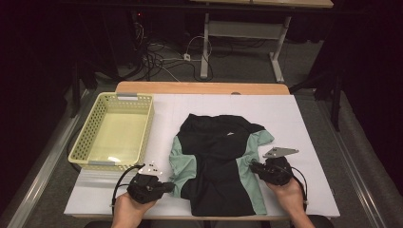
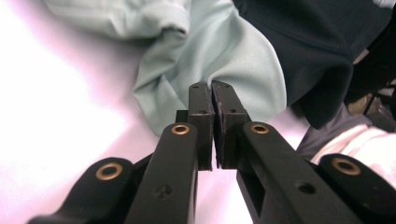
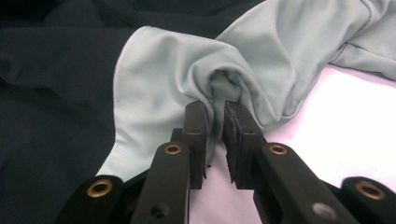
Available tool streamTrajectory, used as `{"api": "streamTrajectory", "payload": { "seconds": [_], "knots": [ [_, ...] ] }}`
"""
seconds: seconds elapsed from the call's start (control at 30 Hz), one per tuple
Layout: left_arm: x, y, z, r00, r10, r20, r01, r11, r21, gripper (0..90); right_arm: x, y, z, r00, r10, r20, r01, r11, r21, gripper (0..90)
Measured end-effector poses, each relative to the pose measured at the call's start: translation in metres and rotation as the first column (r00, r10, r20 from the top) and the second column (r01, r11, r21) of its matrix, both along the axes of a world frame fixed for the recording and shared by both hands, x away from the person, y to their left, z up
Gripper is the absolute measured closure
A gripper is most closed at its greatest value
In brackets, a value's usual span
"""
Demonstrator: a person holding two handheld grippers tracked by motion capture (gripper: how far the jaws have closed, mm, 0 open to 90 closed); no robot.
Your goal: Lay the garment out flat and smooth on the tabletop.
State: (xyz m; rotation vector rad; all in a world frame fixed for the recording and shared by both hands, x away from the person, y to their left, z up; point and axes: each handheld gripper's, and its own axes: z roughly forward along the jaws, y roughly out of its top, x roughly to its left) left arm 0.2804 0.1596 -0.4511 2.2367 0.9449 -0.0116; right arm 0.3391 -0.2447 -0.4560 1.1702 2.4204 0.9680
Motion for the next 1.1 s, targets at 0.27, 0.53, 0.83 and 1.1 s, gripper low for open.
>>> {"api": "streamTrajectory", "payload": {
  "seconds": [0.27, 0.53, 0.83, 1.1],
  "knots": [
    [0.011, -0.005, 0.011, 0.9929, 0.061, 0.102, -0.056, 0.997, -0.053, 61.9, -0.003, -0.003, 0.003, 0.9998, -0.016, 0.01, 0.015, 0.9994, 0.032, 76.7],
    [0.045, -0.028, -0.001, 0.9907, 0.08, 0.11, -0.08, 0.9968, 0.001, 53.4, -0.009, 0.0, -0.002, 0.9998, -0.012, -0.017, 0.012, 0.9999, 0.001, 67.8],
    [0.052, -0.04, -0.013, 0.9997, -0.023, 0.008, 0.023, 0.998, 0.058, 82.0, -0.018, 0.006, -0.004, 0.997, 0.047, -0.062, -0.053, 0.9945, -0.09, 87.4],
    [0.028, -0.017, 0.003, 0.9994, -0.035, 0.0, 0.035, 0.9994, 0.001, 82.4, -0.045, -0.015, 0.0, 0.9968, 0.058, -0.056, -0.065, 0.9894, -0.13, 87.2]
  ]
}}
